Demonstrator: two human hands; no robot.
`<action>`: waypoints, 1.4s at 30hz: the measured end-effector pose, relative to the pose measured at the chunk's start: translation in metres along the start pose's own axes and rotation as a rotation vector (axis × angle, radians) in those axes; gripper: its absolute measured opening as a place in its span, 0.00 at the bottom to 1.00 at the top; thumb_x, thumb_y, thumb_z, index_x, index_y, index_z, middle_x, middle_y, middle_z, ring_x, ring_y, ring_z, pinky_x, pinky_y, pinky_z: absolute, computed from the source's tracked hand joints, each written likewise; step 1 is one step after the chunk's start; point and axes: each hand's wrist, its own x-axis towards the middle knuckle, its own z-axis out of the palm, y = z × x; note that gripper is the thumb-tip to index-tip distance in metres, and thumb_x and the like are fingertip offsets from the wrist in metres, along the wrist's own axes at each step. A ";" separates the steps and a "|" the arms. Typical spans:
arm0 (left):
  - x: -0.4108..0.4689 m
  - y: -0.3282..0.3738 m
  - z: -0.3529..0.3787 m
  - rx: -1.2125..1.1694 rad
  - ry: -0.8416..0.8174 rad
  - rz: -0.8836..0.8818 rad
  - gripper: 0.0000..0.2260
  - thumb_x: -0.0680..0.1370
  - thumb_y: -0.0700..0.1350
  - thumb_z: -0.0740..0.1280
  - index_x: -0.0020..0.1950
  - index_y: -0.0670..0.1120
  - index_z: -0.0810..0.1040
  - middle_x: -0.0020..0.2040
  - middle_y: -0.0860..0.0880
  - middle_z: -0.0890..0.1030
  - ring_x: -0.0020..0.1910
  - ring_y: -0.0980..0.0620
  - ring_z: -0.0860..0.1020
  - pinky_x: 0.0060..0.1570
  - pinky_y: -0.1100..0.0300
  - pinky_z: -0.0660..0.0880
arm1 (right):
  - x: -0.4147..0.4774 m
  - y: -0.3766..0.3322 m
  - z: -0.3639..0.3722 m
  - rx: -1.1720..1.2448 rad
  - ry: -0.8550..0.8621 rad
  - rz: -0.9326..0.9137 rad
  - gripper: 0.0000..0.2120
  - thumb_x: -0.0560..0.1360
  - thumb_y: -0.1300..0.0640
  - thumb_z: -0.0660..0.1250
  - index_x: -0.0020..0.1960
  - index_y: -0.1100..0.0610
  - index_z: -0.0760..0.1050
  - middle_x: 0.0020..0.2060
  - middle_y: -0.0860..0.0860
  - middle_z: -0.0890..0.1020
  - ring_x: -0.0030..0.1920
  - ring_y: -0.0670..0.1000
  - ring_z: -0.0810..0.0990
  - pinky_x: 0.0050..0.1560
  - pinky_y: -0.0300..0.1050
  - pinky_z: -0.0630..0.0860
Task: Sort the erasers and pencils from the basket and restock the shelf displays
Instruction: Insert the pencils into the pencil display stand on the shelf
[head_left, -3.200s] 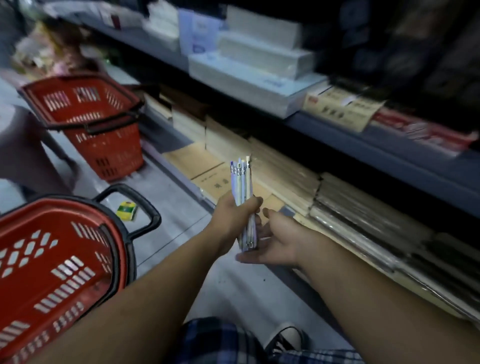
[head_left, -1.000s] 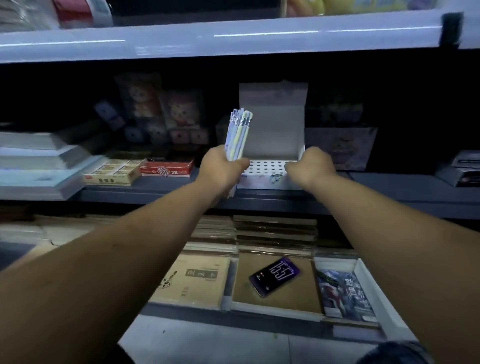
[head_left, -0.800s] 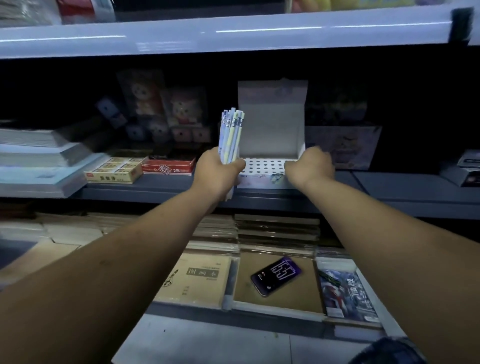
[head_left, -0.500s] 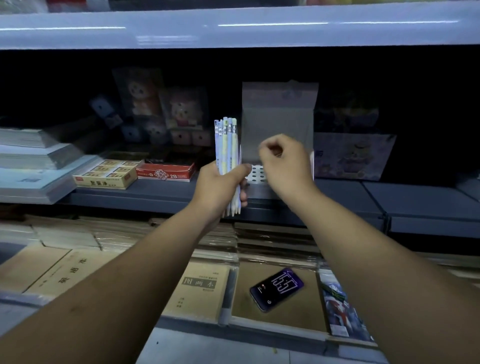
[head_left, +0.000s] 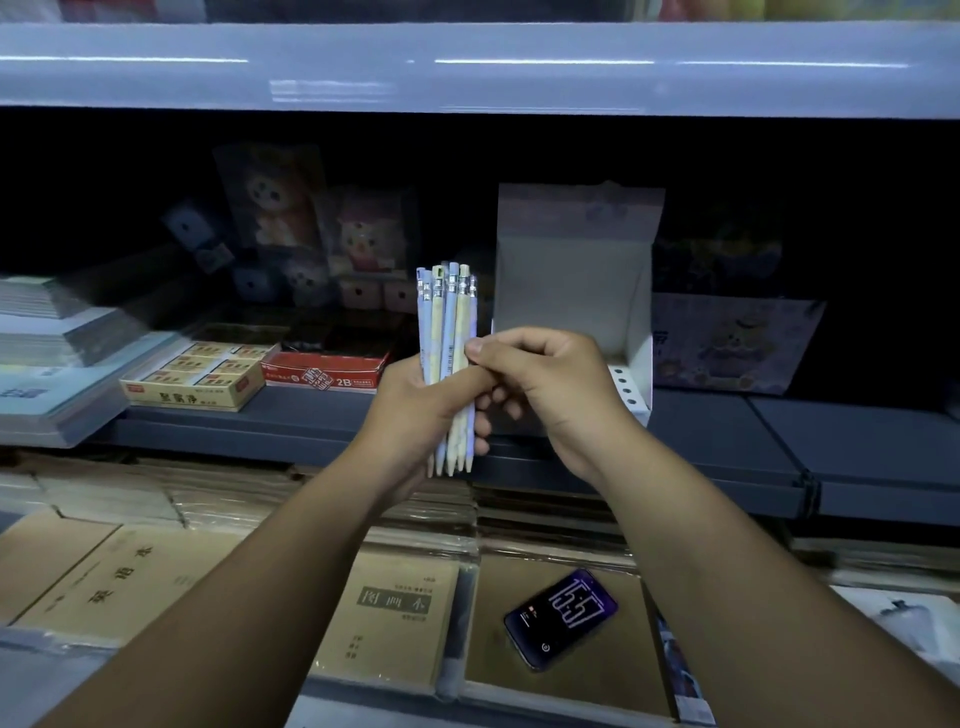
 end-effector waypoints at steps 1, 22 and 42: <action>0.000 0.002 -0.001 -0.003 -0.007 -0.006 0.06 0.79 0.43 0.72 0.44 0.42 0.81 0.34 0.44 0.78 0.28 0.51 0.76 0.28 0.58 0.76 | 0.001 -0.001 0.000 0.006 -0.002 0.010 0.05 0.74 0.59 0.76 0.44 0.61 0.85 0.30 0.56 0.80 0.31 0.51 0.76 0.29 0.42 0.69; -0.001 -0.005 -0.015 -0.102 0.011 0.032 0.08 0.78 0.44 0.73 0.48 0.39 0.79 0.36 0.43 0.79 0.28 0.50 0.73 0.28 0.60 0.72 | 0.013 -0.005 -0.007 0.144 -0.037 0.118 0.09 0.77 0.62 0.72 0.53 0.68 0.81 0.37 0.58 0.83 0.34 0.50 0.80 0.31 0.38 0.77; 0.015 -0.020 -0.011 -0.240 0.053 -0.043 0.07 0.81 0.41 0.68 0.49 0.37 0.78 0.40 0.39 0.82 0.26 0.50 0.72 0.28 0.58 0.71 | 0.033 -0.005 -0.018 0.182 0.056 0.013 0.06 0.74 0.66 0.74 0.50 0.67 0.81 0.35 0.59 0.84 0.33 0.53 0.80 0.38 0.42 0.81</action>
